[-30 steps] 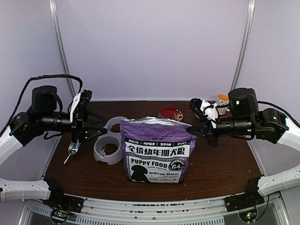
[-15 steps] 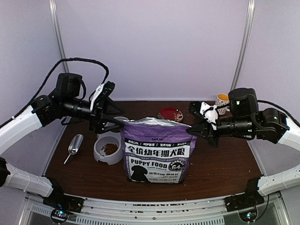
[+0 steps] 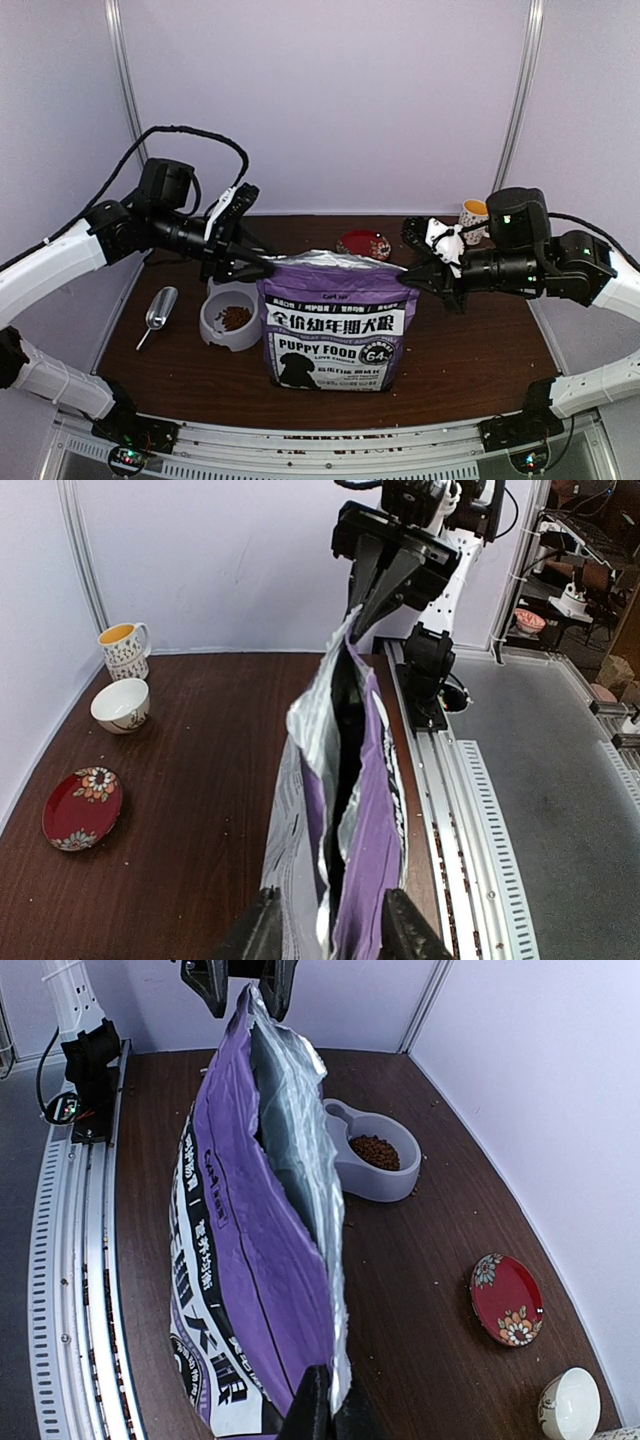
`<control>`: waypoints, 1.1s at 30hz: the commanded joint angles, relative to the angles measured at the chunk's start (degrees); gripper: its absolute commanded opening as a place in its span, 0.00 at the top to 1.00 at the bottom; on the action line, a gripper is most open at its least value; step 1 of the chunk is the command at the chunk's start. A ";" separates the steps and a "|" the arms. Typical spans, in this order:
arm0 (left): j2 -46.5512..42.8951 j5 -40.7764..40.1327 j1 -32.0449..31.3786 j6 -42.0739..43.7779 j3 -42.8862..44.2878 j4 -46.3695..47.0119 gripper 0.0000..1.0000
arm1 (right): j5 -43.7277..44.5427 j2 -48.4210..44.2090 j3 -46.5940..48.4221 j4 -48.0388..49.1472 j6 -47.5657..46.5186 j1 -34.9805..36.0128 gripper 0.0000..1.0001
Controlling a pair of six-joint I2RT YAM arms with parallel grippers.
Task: Serve the pet food
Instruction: Close the seal on the pet food bag with both arms, then press the seal on the pet food bag.
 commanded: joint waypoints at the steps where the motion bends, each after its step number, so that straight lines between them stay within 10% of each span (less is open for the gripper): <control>1: -0.77 1.05 -0.66 1.51 -0.88 1.32 0.62 | 0.92 0.16 1.22 0.50 -0.17 0.21 0.96; 8: -1.23 0.44 -1.30 1.90 -2.81 2.50 0.74 | 0.79 -0.09 1.39 0.61 0.38 0.26 0.97; 12: -2.45 -2.94 -1.92 1.34 -4.62 4.83 1.00 | 0.85 -0.19 1.19 0.51 0.73 0.29 0.97; 17: -6.44 -6.51 -2.00 -1.66 -7.92 9.35 1.00 | 1.36 -0.52 1.34 0.22 1.75 0.30 0.95; 24: -10.78 -8.10 -2.15 -4.04 -11.22 12.84 1.00 | 3.38 2.09 6.92 -5.51 4.77 0.74 0.42; 33: -12.46 -9.17 -2.70 -5.31 -13.58 15.80 1.00 | 3.72 11.72 22.93 -16.86 3.89 5.58 0.26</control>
